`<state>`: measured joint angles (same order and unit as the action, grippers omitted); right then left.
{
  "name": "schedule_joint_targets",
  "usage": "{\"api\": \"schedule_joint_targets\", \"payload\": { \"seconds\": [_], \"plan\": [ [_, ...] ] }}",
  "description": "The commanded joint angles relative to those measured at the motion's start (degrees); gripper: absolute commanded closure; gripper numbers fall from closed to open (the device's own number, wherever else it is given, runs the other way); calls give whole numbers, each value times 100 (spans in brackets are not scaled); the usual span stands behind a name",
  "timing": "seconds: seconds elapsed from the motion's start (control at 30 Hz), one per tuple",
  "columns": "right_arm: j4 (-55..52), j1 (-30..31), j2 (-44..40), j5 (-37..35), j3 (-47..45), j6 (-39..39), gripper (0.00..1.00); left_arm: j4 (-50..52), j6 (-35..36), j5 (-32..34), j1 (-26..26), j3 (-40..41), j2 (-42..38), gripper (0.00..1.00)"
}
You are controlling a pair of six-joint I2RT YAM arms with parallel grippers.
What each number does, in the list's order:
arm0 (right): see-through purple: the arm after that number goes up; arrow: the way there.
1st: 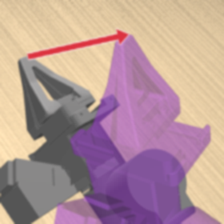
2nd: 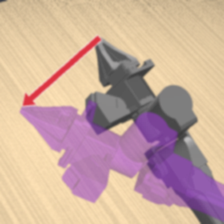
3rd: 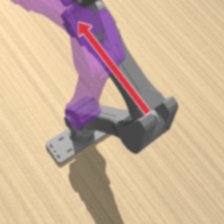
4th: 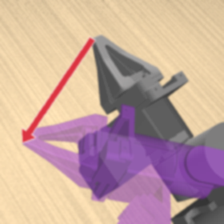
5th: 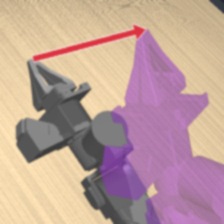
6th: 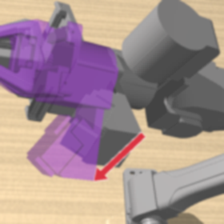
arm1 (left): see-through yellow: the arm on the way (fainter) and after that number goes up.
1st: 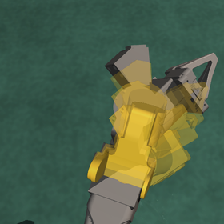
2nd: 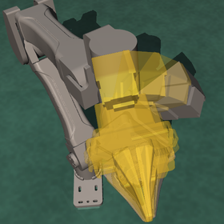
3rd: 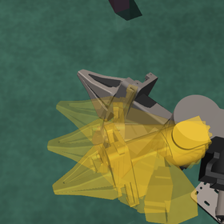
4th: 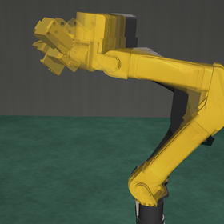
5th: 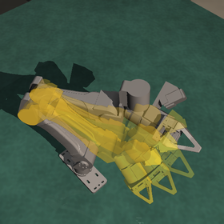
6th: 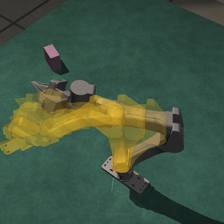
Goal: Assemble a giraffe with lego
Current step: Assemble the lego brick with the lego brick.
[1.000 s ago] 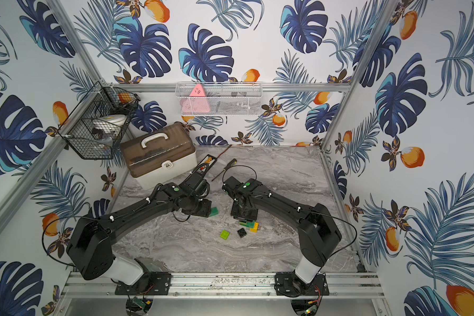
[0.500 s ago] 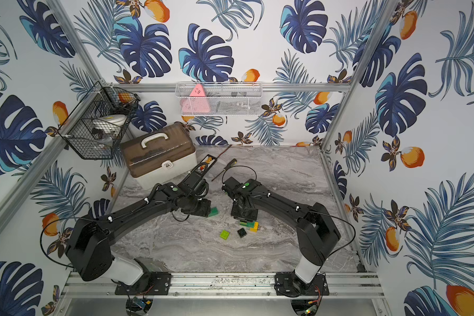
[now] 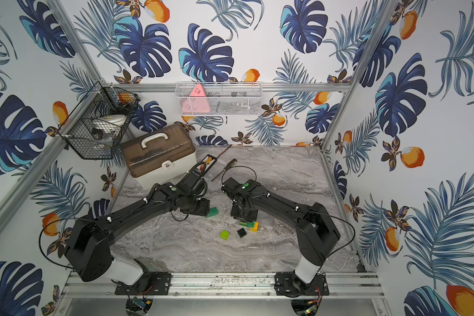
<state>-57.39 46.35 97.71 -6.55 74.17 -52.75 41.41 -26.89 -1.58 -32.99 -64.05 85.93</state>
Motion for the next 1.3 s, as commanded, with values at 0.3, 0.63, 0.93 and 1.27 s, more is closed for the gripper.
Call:
{"api": "schedule_joint_targets", "payload": {
  "seconds": [0.3, 0.63, 0.93, 1.27],
  "plan": [
    [-113, 50, 110, -159, 97, 148, 55, -7, 156, -40, 28, -37, -58, 35],
    [-4, 51, -327, -258, 171, 116, 28, 4, 164, -131, 26, -15, -68, 34],
    [-51, 15, -1577, -342, -670, 190, 19, -66, 75, -406, -933, 228, 187, 1],
    [1025, -293, -2483, 115, -1791, 577, 1, 16, -44, -114, -1445, 47, 956, 7]
  ]
}}
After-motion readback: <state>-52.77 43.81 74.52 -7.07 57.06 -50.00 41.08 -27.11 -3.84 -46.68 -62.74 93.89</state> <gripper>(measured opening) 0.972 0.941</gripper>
